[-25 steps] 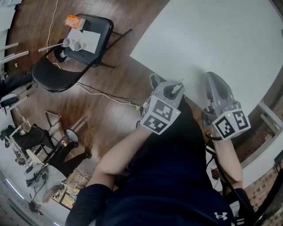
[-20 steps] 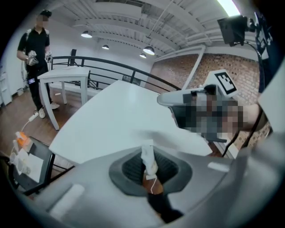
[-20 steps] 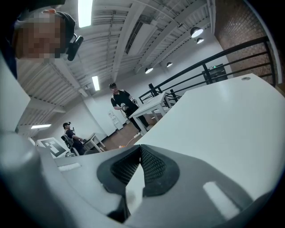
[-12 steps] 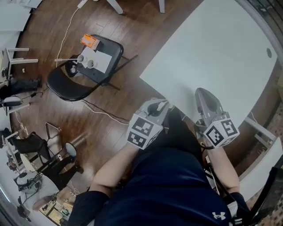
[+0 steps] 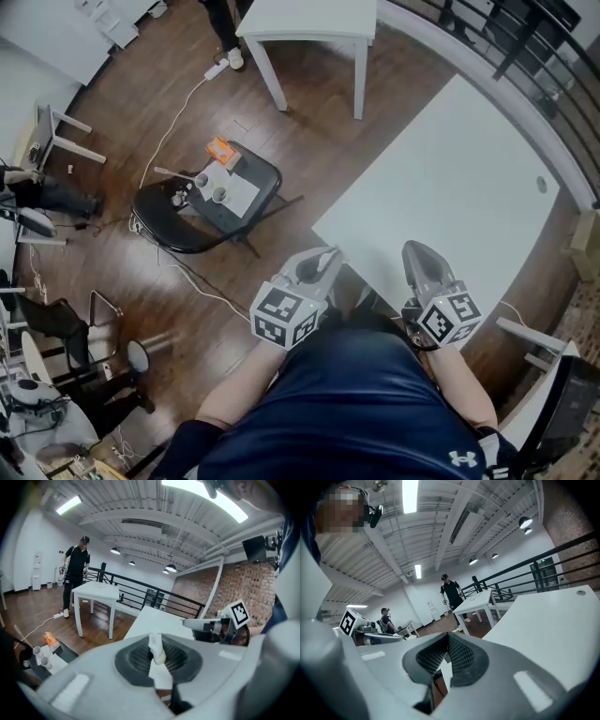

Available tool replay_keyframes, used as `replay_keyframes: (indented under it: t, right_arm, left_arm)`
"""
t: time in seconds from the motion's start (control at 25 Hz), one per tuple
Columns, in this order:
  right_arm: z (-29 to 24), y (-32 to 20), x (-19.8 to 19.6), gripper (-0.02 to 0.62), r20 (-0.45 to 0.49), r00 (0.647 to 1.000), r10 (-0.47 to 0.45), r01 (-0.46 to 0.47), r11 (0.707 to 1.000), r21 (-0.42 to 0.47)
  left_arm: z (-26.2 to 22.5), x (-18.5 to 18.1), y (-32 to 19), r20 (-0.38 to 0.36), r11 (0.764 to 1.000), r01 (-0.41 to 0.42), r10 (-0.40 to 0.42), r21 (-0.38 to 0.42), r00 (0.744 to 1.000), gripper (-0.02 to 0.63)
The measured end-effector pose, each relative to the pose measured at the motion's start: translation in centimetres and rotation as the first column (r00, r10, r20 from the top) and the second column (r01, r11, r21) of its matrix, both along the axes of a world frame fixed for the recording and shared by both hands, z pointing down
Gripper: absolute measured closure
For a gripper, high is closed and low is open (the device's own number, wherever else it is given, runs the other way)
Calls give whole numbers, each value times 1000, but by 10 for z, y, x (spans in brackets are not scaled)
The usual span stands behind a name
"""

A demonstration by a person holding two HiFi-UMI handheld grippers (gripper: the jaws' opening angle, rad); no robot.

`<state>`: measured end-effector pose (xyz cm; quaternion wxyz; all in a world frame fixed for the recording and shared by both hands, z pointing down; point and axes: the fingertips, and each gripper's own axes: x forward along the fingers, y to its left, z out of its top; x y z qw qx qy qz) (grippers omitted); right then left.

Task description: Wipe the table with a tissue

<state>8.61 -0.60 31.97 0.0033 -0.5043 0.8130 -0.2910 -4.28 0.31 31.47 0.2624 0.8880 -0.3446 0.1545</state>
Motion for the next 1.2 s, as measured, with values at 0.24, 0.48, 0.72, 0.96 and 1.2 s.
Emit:
replay_keyframes:
  t: [0.24,0.48,0.72,0.96,1.2]
  right_arm:
    - [-49,-14,4,584,70,997,16,-27,987,160]
    - [-80,-17,11,584,13,999,51,-52,970,238]
    - [-76,-14,5,584,-37,998,47,-35,965,261]
    - [-79,-9,5,584,-53,997,50,-34,965,261]
    - [-83,-8,4,584,-56,997,59,-41,960,279]
  left_arm:
    - [-29,3,-14,-108,999,36,-33,27,994,588]
    - [-58,1,-24,-157,994,59,-44,97,987,588]
    - [-56,3,-24,-170,992,47,-26,119,985,588]
    - [-57,7,-23,-163,993,31,-13,111,987,588]
    - [-60,9,-21,-164,992,10,11,128,986,588]
